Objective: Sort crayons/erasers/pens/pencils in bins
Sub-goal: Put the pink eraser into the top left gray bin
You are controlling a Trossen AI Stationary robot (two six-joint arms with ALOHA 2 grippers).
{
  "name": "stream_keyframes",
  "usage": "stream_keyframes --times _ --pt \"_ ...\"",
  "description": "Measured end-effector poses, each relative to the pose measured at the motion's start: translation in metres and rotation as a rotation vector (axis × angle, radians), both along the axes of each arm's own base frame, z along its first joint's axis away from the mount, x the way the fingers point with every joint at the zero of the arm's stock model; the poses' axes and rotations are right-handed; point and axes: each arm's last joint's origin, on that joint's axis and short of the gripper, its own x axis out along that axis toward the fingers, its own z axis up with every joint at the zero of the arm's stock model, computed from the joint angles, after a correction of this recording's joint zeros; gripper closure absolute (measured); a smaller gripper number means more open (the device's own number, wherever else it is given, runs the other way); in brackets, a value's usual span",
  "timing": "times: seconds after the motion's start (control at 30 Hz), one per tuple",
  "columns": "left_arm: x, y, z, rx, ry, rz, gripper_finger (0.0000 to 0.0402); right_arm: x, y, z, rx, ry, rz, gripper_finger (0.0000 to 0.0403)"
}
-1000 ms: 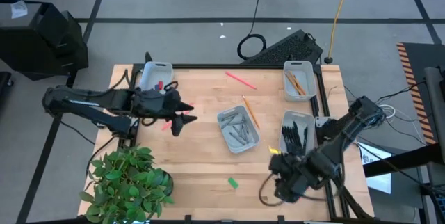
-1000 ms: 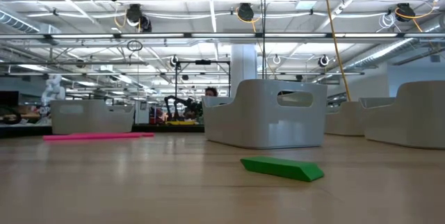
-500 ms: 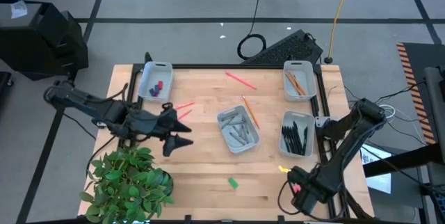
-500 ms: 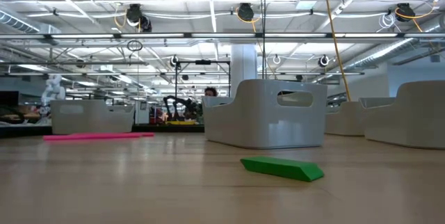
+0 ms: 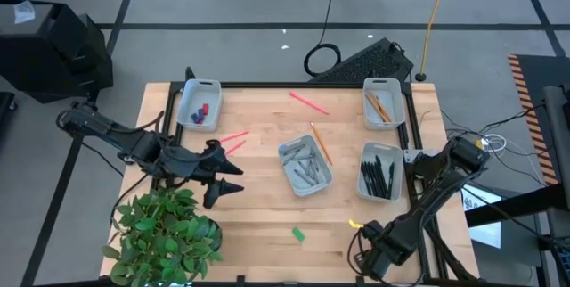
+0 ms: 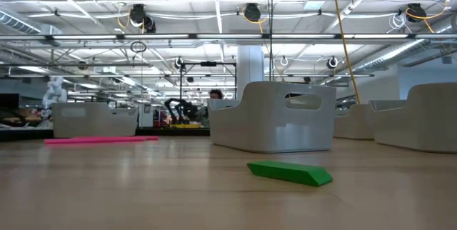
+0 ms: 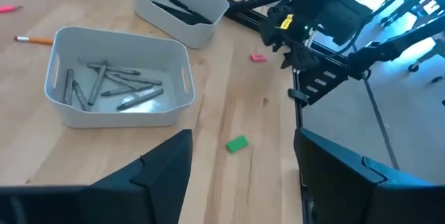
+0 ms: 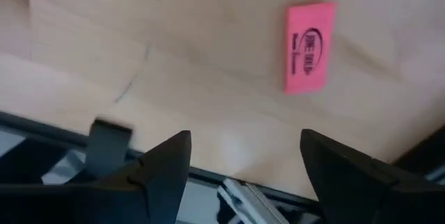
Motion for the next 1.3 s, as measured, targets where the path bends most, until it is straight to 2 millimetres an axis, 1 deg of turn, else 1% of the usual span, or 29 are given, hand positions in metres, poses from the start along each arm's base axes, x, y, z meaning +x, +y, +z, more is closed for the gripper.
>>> stream_keyframes --times 0.2,0.3,0.37,0.53,0.63,0.73,0.83,0.93,1.17,1.3 --pt "0.000 0.001 0.000 0.018 -0.004 0.002 0.0144 0.004 -0.006 -0.006 -0.029 0.055 -0.025 0.0151" --pt "0.000 0.002 0.000 0.036 -0.009 0.019 0.0144 0.009 -0.010 -0.006 -0.021 0.043 -0.014 0.0154" --pt "0.001 0.002 0.000 0.044 -0.013 0.037 0.0144 0.009 -0.013 -0.009 -0.027 0.043 -0.015 0.0156" --pt "0.001 0.002 0.000 0.040 -0.014 0.049 0.0144 0.002 -0.022 -0.020 -0.062 0.081 0.008 0.0164" --pt "0.001 0.002 0.000 0.040 -0.014 0.050 0.0144 -0.005 -0.029 -0.025 -0.109 0.120 0.060 0.0171" --pt "0.001 0.003 0.000 0.038 -0.013 0.055 0.0144 -0.005 -0.030 -0.033 -0.063 0.073 0.121 0.0183" --pt "0.002 0.005 0.000 0.029 -0.012 0.070 0.0144 -0.007 -0.032 -0.044 -0.015 0.031 0.121 0.0200" --pt "0.003 0.009 0.000 0.026 -0.011 0.090 0.0144 -0.012 -0.036 -0.053 0.003 0.028 0.124 0.0224" --pt "0.007 0.019 0.000 0.019 -0.003 0.112 0.0144 -0.014 -0.037 -0.057 -0.015 0.024 0.144 0.0305" --pt "0.005 0.024 0.004 0.031 -0.039 0.119 0.0144 -0.014 -0.037 -0.057 -0.023 0.020 0.139 0.0339"
